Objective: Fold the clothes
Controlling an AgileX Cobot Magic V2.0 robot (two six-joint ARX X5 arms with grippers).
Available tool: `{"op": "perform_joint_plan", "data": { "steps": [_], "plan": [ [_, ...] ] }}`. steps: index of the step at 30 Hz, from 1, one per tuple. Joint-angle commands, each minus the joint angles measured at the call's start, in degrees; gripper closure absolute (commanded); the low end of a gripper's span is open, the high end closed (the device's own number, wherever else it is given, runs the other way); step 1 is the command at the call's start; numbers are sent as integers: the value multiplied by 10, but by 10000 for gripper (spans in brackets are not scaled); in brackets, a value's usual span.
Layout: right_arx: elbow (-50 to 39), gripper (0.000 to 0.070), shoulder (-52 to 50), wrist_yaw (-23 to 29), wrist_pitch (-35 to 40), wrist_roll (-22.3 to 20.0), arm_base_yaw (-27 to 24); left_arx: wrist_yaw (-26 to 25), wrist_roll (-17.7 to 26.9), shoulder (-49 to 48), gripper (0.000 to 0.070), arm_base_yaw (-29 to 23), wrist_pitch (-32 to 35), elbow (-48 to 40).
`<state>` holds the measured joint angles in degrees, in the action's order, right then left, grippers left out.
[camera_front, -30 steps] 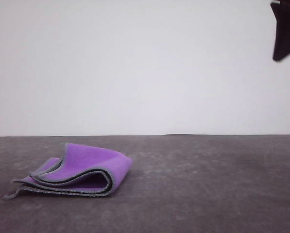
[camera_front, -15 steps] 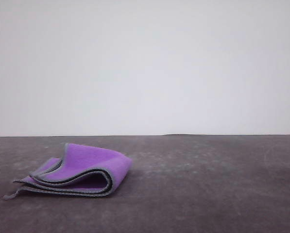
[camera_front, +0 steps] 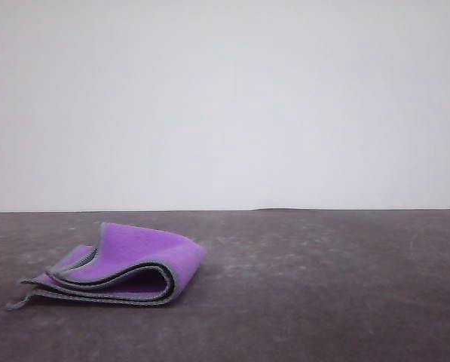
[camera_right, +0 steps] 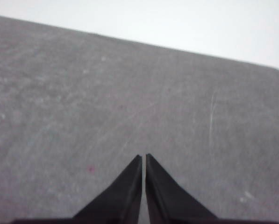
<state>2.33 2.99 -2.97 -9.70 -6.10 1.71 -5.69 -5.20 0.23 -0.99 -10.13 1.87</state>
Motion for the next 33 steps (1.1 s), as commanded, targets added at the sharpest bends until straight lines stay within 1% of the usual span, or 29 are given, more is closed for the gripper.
{"op": "perform_joint_plan", "data": {
  "steps": [1, 4, 13, 21, 26, 33],
  "plan": [
    [-8, 694, -11, 1, 7, 10, -5, 3, 0, 0, 700, 0, -4, -11],
    [-17, 694, -27, 1, -5, 15, -17, 3, 0, 0, 700, 0, -4, -11],
    [-17, 694, -28, 3, -5, 16, -55, 3, 0, 0, 700, 0, -4, -11],
    [-17, 694, -28, 2, -6, 15, -56, 3, 0, 0, 700, 0, -4, -11],
    [-17, 694, -28, 2, -6, 40, -56, 3, 0, 0, 700, 0, -4, -11],
    [-17, 694, -28, 0, 0, 44, -56, 3, 0, 0, 700, 0, -4, -11]
  ]
}}
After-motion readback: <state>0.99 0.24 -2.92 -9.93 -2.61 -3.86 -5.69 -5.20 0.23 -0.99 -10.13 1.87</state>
